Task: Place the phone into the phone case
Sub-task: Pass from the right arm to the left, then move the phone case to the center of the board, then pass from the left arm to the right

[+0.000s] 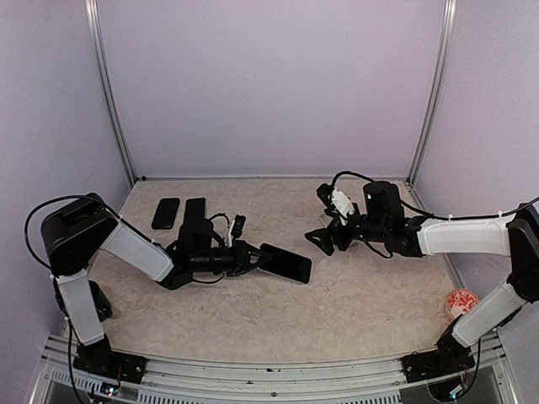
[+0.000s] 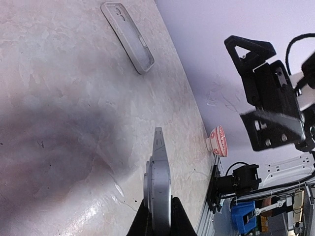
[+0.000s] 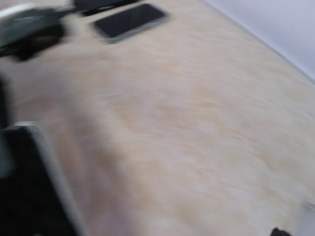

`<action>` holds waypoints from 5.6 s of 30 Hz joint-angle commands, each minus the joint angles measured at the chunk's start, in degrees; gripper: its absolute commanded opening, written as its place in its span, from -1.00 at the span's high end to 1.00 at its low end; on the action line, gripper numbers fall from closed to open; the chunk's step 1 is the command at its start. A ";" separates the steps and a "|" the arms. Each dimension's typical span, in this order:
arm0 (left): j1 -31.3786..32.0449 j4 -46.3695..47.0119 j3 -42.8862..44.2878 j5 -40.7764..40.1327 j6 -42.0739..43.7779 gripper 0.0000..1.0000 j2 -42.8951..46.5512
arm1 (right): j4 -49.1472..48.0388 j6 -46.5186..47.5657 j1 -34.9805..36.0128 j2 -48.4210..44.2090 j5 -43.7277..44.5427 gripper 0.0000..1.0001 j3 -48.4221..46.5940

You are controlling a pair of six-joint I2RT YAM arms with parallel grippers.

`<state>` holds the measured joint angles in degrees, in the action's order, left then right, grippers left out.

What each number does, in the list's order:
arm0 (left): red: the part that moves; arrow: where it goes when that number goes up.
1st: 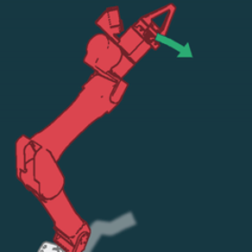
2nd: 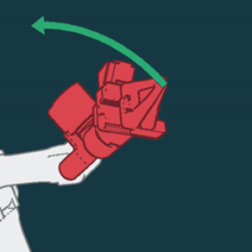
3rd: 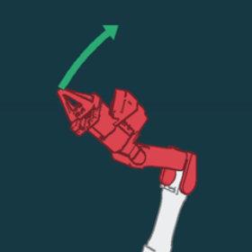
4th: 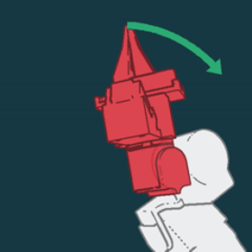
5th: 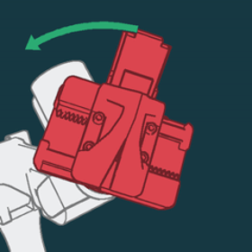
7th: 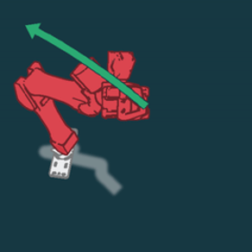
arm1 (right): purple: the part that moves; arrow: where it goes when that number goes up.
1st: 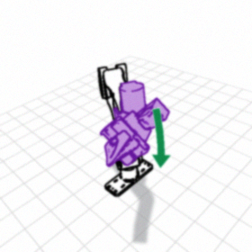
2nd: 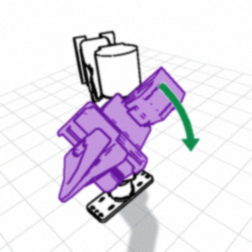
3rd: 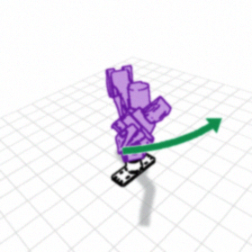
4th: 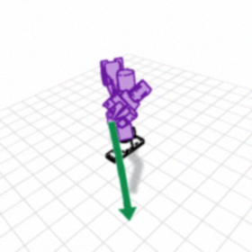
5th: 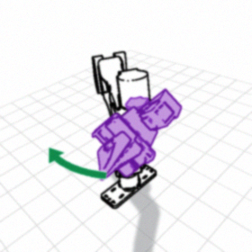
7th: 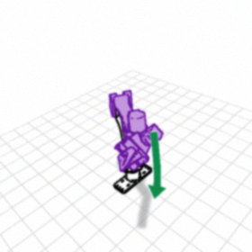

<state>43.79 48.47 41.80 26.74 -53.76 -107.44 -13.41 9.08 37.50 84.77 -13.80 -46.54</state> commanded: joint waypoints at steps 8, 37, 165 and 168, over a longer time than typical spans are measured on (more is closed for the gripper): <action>-0.90 4.80 -2.32 -0.56 0.82 1.00 6.52 | 4.67 -6.92 -6.06 6.98 13.28 -0.64 -5.65; -3.71 -3.40 -5.26 -7.54 5.51 1.00 19.63 | 14.55 -10.83 -10.60 28.81 13.89 0.01 -18.69; 2.32 27.04 -4.27 -0.12 -0.70 0.95 7.08 | -34.73 -48.01 -2.91 7.60 -39.79 -0.78 8.09; 2.69 27.30 -3.63 -0.45 -1.11 0.95 6.17 | -36.72 -48.88 -2.34 7.60 -40.32 -0.74 8.32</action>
<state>45.69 69.65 35.64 26.37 -53.80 -100.33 -43.77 -36.84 34.70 92.77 -51.96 -38.87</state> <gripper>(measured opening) 0.059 0.880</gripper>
